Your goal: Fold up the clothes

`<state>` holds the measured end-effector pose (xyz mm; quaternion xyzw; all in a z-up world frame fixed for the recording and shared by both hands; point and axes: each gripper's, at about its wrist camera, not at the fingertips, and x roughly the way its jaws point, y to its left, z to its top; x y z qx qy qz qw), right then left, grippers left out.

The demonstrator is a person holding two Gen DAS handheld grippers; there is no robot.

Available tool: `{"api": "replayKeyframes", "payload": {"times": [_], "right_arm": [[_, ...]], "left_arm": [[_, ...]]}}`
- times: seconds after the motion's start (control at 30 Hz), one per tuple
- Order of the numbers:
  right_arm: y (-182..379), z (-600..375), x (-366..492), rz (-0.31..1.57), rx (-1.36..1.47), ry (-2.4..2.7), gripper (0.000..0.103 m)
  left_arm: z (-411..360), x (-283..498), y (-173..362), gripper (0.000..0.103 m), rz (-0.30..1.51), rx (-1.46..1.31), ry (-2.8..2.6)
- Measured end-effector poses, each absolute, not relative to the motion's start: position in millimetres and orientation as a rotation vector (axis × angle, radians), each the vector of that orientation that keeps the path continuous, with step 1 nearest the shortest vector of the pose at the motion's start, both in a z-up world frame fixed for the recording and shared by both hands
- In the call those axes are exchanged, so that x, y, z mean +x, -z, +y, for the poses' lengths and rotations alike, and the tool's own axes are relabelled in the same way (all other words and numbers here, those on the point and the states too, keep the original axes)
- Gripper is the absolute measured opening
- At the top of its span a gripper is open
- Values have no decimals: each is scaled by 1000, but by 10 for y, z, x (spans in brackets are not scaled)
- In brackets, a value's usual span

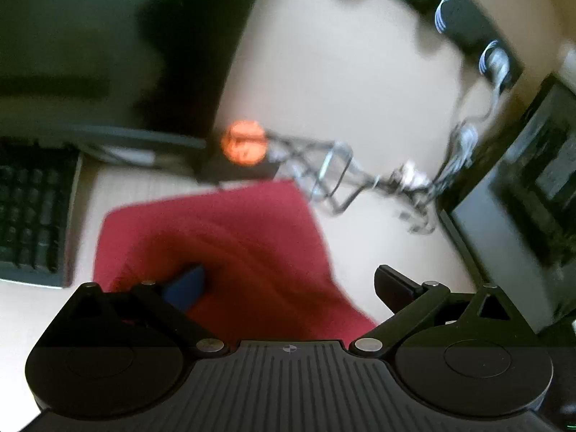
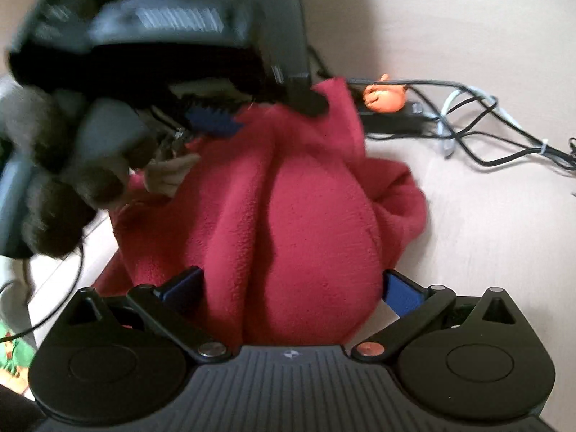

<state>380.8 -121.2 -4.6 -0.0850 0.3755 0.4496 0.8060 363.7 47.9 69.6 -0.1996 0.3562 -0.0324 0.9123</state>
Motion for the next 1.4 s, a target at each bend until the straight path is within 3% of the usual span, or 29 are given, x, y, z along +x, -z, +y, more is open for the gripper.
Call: {"api": "replayKeyframes", "payload": {"times": [0.17, 0.47, 0.8, 1.1, 1.4], "right_arm": [[61, -1272, 3905, 858, -126, -1005, 103], [-343, -1834, 4480, 749, 239, -890, 103], [-443, -1367, 4636, 606, -30, -750, 103], [72, -514, 5218, 799, -314, -614, 103], [156, -803, 5343, 919, -175, -564, 103]], "left_arm": [[524, 3252, -918, 102, 665, -374, 0], [641, 2980, -487, 102, 789, -516, -89], [515, 2807, -559, 102, 772, -469, -112], [590, 2471, -590, 102, 766, -463, -184], [564, 2321, -429, 102, 861, -414, -122]]}}
